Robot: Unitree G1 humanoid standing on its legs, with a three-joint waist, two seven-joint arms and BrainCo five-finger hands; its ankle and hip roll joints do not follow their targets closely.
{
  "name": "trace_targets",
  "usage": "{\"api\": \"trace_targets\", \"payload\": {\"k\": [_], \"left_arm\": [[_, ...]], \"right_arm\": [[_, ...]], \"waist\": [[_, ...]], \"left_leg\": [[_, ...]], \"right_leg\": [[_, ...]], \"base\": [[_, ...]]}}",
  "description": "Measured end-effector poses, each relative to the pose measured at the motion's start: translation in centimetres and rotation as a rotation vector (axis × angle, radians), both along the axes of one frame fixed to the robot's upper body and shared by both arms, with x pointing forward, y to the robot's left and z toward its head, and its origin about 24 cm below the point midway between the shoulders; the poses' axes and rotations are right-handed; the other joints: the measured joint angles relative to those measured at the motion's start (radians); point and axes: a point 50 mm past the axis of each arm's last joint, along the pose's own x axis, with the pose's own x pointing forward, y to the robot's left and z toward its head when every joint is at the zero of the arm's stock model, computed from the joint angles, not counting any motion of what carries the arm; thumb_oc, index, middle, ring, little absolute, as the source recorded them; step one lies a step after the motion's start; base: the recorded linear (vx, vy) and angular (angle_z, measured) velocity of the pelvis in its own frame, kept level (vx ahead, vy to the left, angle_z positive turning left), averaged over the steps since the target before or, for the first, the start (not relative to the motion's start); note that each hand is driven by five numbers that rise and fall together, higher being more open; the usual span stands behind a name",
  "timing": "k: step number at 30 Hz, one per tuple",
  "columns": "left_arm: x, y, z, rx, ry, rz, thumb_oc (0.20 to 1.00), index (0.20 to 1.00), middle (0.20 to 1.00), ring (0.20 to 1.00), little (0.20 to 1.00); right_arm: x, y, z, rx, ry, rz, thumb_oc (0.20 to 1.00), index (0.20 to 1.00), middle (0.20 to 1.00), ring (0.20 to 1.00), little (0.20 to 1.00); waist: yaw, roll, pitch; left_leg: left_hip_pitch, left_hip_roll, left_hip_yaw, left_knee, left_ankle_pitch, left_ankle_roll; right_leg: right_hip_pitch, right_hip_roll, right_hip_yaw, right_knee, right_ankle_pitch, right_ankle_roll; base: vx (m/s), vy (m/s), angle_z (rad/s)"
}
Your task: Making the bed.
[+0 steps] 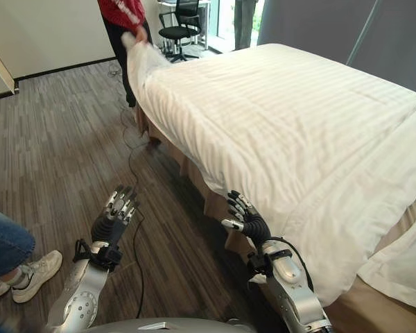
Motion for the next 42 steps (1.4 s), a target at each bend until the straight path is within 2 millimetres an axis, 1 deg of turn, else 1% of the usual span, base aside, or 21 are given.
{"api": "trace_targets", "payload": {"k": [17, 18, 20, 22, 24, 26, 30, 31, 32, 33, 34, 35, 36, 37, 38, 39, 40, 41, 42], "left_arm": [[0.0, 0.0, 0.0, 0.0, 0.0, -0.001, 1.0, 1.0, 1.0, 1.0, 1.0], [0.0, -0.2, -0.1, -0.003, 0.003, -0.009, 1.0, 1.0, 1.0, 1.0, 1.0], [-0.1, -0.4, -0.3, 0.008, 0.012, -0.032, 1.0, 1.0, 1.0, 1.0, 1.0], [-0.3, -0.1, -1.0, 0.024, 0.045, -0.033, 1.0, 1.0, 1.0, 1.0, 1.0], [-0.6, 0.3, -1.4, 0.043, 0.069, -0.029, 1.0, 1.0, 1.0, 1.0, 1.0], [-0.8, 0.7, -1.5, 0.054, 0.078, -0.021, 1.0, 1.0, 1.0, 1.0, 1.0], [0.8, 0.4, -0.2, 0.057, 0.014, -0.038, 1.0, 1.0, 1.0, 1.0, 1.0], [1.6, 0.2, 0.4, 0.057, -0.019, -0.045, 1.0, 1.0, 1.0, 1.0, 1.0], [1.9, 0.2, 0.7, 0.058, -0.032, -0.045, 1.0, 1.0, 1.0, 1.0, 1.0], [2.8, 0.3, 1.6, 0.067, -0.074, -0.045, 1.0, 1.0, 1.0, 1.0, 1.0], [3.2, 0.2, 2.0, 0.06, -0.098, -0.044, 1.0, 1.0, 1.0, 1.0, 1.0], [3.6, 0.0, 2.4, 0.059, -0.117, -0.05, 1.0, 1.0, 1.0, 1.0, 1.0], [3.6, -0.2, 2.3, 0.052, -0.114, -0.05, 1.0, 1.0, 1.0, 1.0, 1.0], [3.5, -0.5, 2.1, 0.049, -0.108, -0.061, 1.0, 1.0, 1.0, 1.0, 1.0], [3.5, -0.7, 2.0, 0.045, -0.105, -0.07, 1.0, 1.0, 1.0, 1.0, 1.0], [3.6, -0.8, 2.2, 0.045, -0.111, -0.072, 1.0, 1.0, 1.0, 1.0, 1.0], [3.7, -0.6, 2.2, 0.047, -0.112, -0.067, 1.0, 1.0, 1.0, 1.0, 1.0], [3.9, -0.7, 2.3, 0.049, -0.114, -0.071, 1.0, 1.0, 1.0, 1.0, 1.0], [4.1, -0.6, 2.1, 0.052, -0.108, -0.069, 1.0, 1.0, 1.0, 1.0, 1.0]], "right_arm": [[0.0, -0.1, -0.2, 0.008, 0.012, -0.004, 1.0, 1.0, 1.0, 1.0, 1.0], [-0.2, 0.2, -0.9, 0.073, 0.049, -0.027, 1.0, 1.0, 1.0, 1.0, 1.0], [-0.3, -0.9, -1.0, 0.05, 0.052, -0.062, 1.0, 1.0, 1.0, 1.0, 1.0], [-0.4, -2.8, -0.5, -0.007, 0.038, -0.103, 1.0, 1.0, 1.0, 1.0, 1.0], [-0.4, -3.9, -0.3, -0.019, 0.032, -0.152, 1.0, 1.0, 1.0, 1.0, 1.0], [-0.4, -4.2, -0.3, -0.023, 0.029, -0.168, 1.0, 1.0, 1.0, 1.0, 1.0], [-0.4, -3.9, -0.4, -0.029, 0.035, -0.137, 1.0, 1.0, 1.0, 1.0, 1.0], [-0.4, -3.3, -0.6, -0.024, 0.041, -0.112, 1.0, 1.0, 1.0, 1.0, 1.0], [-0.3, -3.1, -0.7, -0.02, 0.043, -0.1, 1.0, 1.0, 1.0, 1.0, 1.0], [0.2, -2.4, -0.8, -0.006, 0.047, -0.074, 1.0, 1.0, 1.0, 1.0, 1.0], [0.4, -2.4, -0.8, -0.008, 0.04, -0.058, 1.0, 1.0, 1.0, 1.0, 1.0], [0.5, -2.4, -0.6, -0.013, 0.035, -0.052, 1.0, 1.0, 1.0, 1.0, 1.0], [0.7, -2.6, -0.6, -0.02, 0.034, -0.051, 1.0, 1.0, 1.0, 1.0, 1.0], [0.8, -2.8, -0.5, -0.029, 0.028, -0.055, 1.0, 1.0, 1.0, 1.0, 1.0], [1.0, -3.1, -0.2, -0.032, 0.017, -0.066, 1.0, 1.0, 1.0, 1.0, 1.0], [1.2, -3.4, -0.1, -0.031, 0.009, -0.082, 1.0, 1.0, 1.0, 1.0, 1.0], [1.4, -3.5, 0.0, -0.029, 0.0, -0.09, 1.0, 1.0, 1.0, 1.0, 1.0], [1.3, -3.9, 0.0, -0.026, -0.006, -0.111, 1.0, 1.0, 1.0, 1.0, 1.0], [1.2, -4.3, -0.5, -0.046, 0.016, -0.121, 1.0, 1.0, 1.0, 1.0, 1.0]], "waist": [[-0.003, 0.0, 0.0], [-0.002, 0.001, 0.0], [0.001, 0.006, -0.01], [-0.005, 0.013, -0.006], [-0.004, 0.01, 0.004], [-0.005, 0.009, 0.017], [-0.008, 0.017, 0.052], [-0.006, 0.003, 0.076], [-0.001, -0.006, 0.088], [-0.002, -0.051, 0.119], [0.014, -0.06, 0.138], [0.022, -0.075, 0.156], [0.024, -0.087, 0.166], [0.026, -0.08, 0.165], [0.022, -0.072, 0.169], [0.018, -0.064, 0.17], [0.022, -0.039, 0.169], [0.022, -0.03, 0.174], [0.014, -0.001, 0.167]], "left_leg": [[0.008, 0.0, 0.003, -0.01, 0.0, 0.0], [0.009, 0.0, 0.005, -0.011, 0.0, 0.0], [-0.015, -0.002, -0.011, -0.008, -0.007, 0.0], [-0.032, -0.009, -0.026, -0.007, -0.009, 0.0], [-0.032, -0.01, -0.026, -0.007, -0.008, 0.001], [-0.032, -0.01, -0.025, -0.006, -0.008, 0.001], [-0.049, -0.006, -0.028, -0.003, -0.008, 0.0], [-0.068, -0.005, -0.033, 0.046, -0.008, 0.0], [-0.086, -0.002, -0.037, 0.088, -0.01, -0.004], [-0.174, 0.004, -0.06, 0.25, -0.021, -0.018], [-0.242, 0.025, -0.094, 0.39, -0.035, -0.041], [-0.32, 0.034, -0.129, 0.527, -0.036, -0.05], [-0.348, 0.044, -0.154, 0.572, -0.055, -0.071], [-0.366, 0.052, -0.173, 0.548, -0.065, -0.081], [-0.375, 0.087, -0.163, 0.441, -0.059, -0.083], [-0.379, 0.123, -0.16, 0.337, -0.048, -0.068], [-0.375, 0.154, -0.15, 0.214, -0.019, -0.067], [-0.39, 0.179, -0.128, 0.158, 0.008, -0.077], [-0.41, 0.205, -0.103, 0.016, 0.032, -0.09]], "right_leg": [[0.0, 0.004, 0.006, 0.0, 0.0, 0.0], [-0.001, 0.004, 0.01, 0.0, 0.0, 0.0], [-0.024, 0.01, 0.027, 0.004, -0.001, 0.001], [-0.043, 0.007, 0.03, 0.005, 0.002, 0.004], [-0.051, 0.007, 0.042, 0.005, 0.002, 0.005], [-0.062, 0.006, 0.061, 0.01, 0.002, 0.005], [-0.082, 0.003, 0.059, 0.021, 0.001, 0.006], [-0.08, -0.001, 0.06, 0.02, 0.002, 0.005], [-0.082, -0.001, 0.056, 0.028, -0.002, 0.001], [-0.094, -0.028, 0.052, 0.045, -0.013, -0.012], [-0.096, -0.021, 0.044, 0.069, -0.035, -0.034], [-0.088, -0.029, 0.048, 0.069, -0.044, -0.047], [-0.083, -0.025, 0.048, 0.07, -0.054, -0.039], [-0.077, -0.024, 0.044, 0.066, -0.058, -0.038], [-0.065, -0.017, 0.034, 0.06, -0.068, -0.027], [-0.058, -0.005, 0.025, 0.051, -0.071, -0.024], [-0.046, -0.005, 0.024, 0.044, -0.074, -0.021], [-0.031, -0.005, 0.022, 0.029, -0.077, -0.016], [0.004, -0.007, -0.002, -0.017, -0.079, -0.003]], "base": [[0.0, 0.0, 0.0], [0.0, 0.0, 0.0], [0.01, -0.039, -0.03], [0.02, -0.025, -0.03], [0.01, -0.023, -0.17], [0.03, -0.042, -0.27], [0.01, -0.113, -0.03], [-0.05, -0.154, -0.05], [-0.06, -0.281, 0.03], [0.02, -0.14, 0.09], [0.08, -0.113, 0.19], [0.1, 0.016, 0.14], [0.25, 0.133, 0.11], [0.2, 0.106, 0.13], [0.36, 0.243, 0.17], [0.29, 0.231, 0.16], [0.44, 0.317, 0.13], [0.44, 0.276, 0.24], [0.66, 0.369, 0.27]]}}
